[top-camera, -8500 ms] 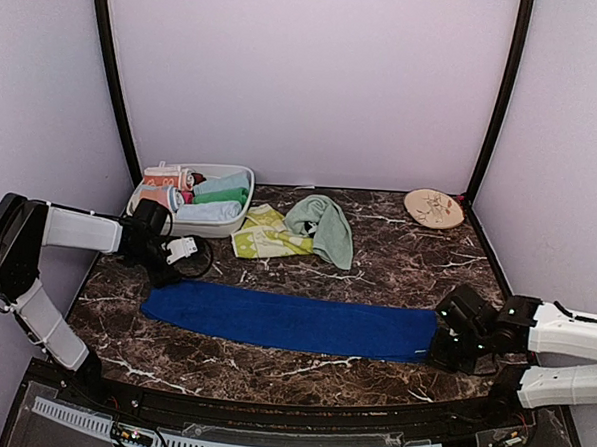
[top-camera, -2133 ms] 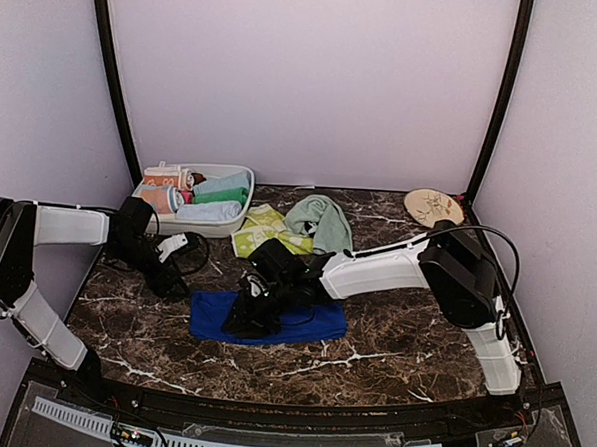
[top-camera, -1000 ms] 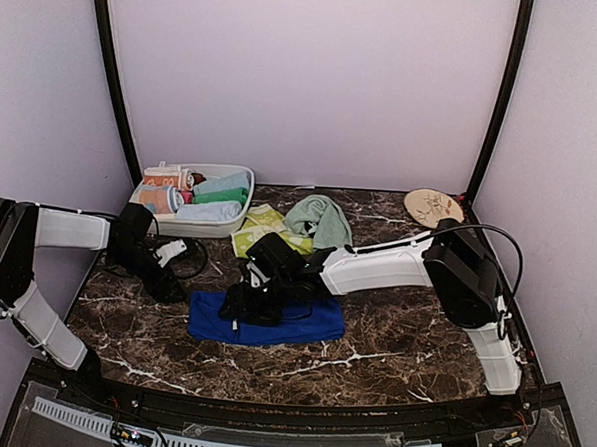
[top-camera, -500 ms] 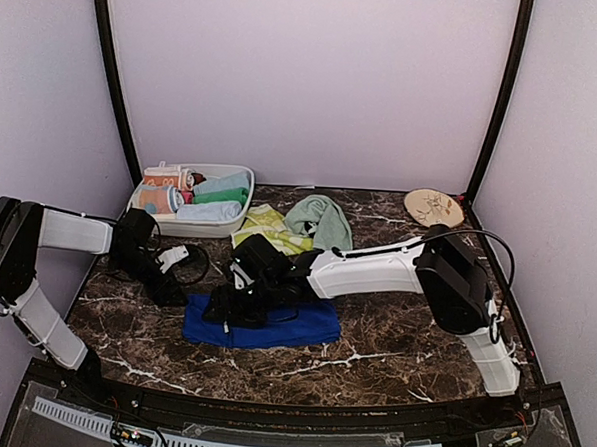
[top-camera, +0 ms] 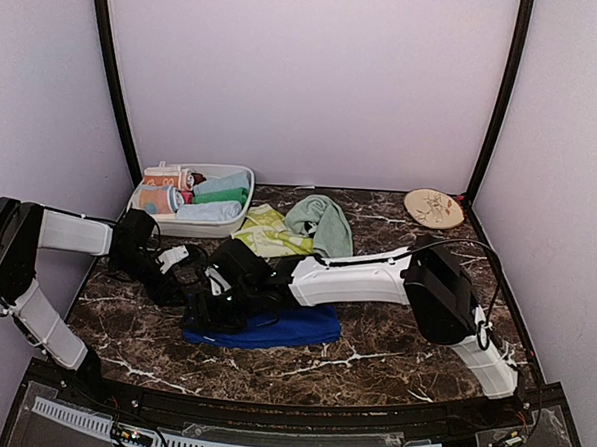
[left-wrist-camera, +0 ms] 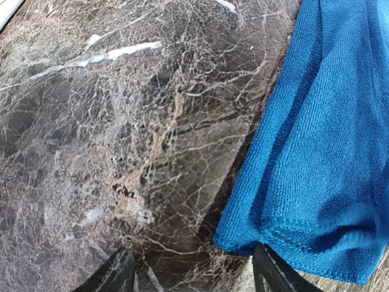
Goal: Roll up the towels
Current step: Smooth out the towel at the center of the board, then rotate the towel at the center of the board.
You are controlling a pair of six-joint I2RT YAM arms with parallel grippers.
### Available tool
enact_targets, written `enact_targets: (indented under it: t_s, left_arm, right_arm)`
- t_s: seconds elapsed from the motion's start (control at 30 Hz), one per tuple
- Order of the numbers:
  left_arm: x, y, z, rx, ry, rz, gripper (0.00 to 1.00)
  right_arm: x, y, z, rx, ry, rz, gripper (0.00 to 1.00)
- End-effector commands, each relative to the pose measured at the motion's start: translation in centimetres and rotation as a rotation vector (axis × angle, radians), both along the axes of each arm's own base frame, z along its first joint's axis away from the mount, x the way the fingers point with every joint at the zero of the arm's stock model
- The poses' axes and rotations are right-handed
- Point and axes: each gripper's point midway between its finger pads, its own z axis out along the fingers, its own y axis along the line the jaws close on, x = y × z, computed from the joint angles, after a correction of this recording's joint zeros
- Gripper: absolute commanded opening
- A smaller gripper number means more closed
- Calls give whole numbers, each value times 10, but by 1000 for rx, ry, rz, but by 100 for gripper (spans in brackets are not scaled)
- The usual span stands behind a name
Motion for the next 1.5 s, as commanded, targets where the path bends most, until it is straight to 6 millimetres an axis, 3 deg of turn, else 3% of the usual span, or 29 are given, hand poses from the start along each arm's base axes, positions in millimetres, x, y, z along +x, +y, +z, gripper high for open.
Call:
enact_targets:
  t_s: [0.0,0.13,0.3,0.43,0.57,0.67,0.8,0.93,1.07,1.27,1.4,1.47]
  left_arm:
    - [-6,11,4,41,20,29,68]
    - [6,27,24,44,-3,71,68]
    - [9,33,40,64,-47,77,69]
    - [11,25,55,4,-32,97,69]
    - [8,3,68,-90,0,90,68]
    - [-1,-21,67,-87,5,30,67]
    - [-27,-53,57,-89,44,-74,66]
    - [-61,-64,32,-40,82,-180,65]
    - [-87,-58,2,73,74,-272,64]
    - [-83,-25,-23,281,-19,-316,63]
    - [-62,-18,-16,346,-141,-320,64]
    - [-46,-21,-8,365,-204,-316,65]
  right_arm:
    - [-33,33,31,90,-80,132,64]
    - [-48,39,37,72,-131,183,64]
    - [-45,20,49,63,-165,158,64]
    - [-23,-7,72,105,-202,90,63]
    - [14,-54,83,116,-215,-11,61]
    - [48,-96,67,68,-200,-93,58]
    - [80,-141,29,-12,-143,-164,48]
    - [104,-162,-7,-124,-125,-187,39]
    - [123,-177,-32,-202,-108,-233,31]
    - [129,-209,-62,-297,-50,-325,20]
    - [114,-221,-74,-320,3,-356,20]
    - [103,-220,-70,-303,12,-363,20]
